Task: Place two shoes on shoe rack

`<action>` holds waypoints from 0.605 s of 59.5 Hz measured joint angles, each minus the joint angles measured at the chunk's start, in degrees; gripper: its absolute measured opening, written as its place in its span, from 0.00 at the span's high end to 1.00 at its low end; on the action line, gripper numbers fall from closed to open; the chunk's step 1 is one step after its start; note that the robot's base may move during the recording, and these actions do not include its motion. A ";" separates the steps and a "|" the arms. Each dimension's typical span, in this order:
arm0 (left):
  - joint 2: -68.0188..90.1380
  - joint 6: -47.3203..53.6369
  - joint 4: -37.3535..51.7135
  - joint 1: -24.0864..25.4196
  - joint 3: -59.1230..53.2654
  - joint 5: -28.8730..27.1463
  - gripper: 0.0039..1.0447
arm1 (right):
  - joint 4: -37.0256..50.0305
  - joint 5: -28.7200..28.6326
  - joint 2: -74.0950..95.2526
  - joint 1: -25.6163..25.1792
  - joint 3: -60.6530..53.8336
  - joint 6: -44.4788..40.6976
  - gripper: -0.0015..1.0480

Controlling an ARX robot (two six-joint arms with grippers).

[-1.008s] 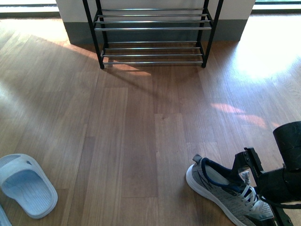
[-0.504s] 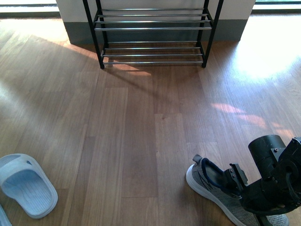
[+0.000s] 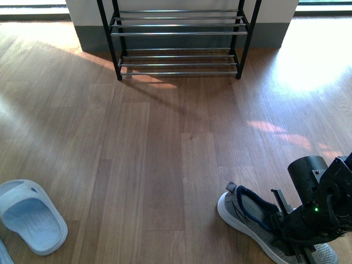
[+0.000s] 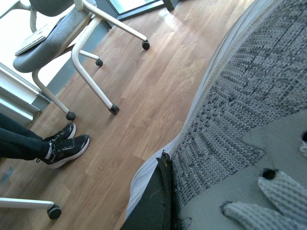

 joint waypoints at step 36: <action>0.00 0.00 0.00 0.00 0.00 0.00 0.99 | 43.19 21.57 -33.79 -10.23 -28.02 -84.17 0.99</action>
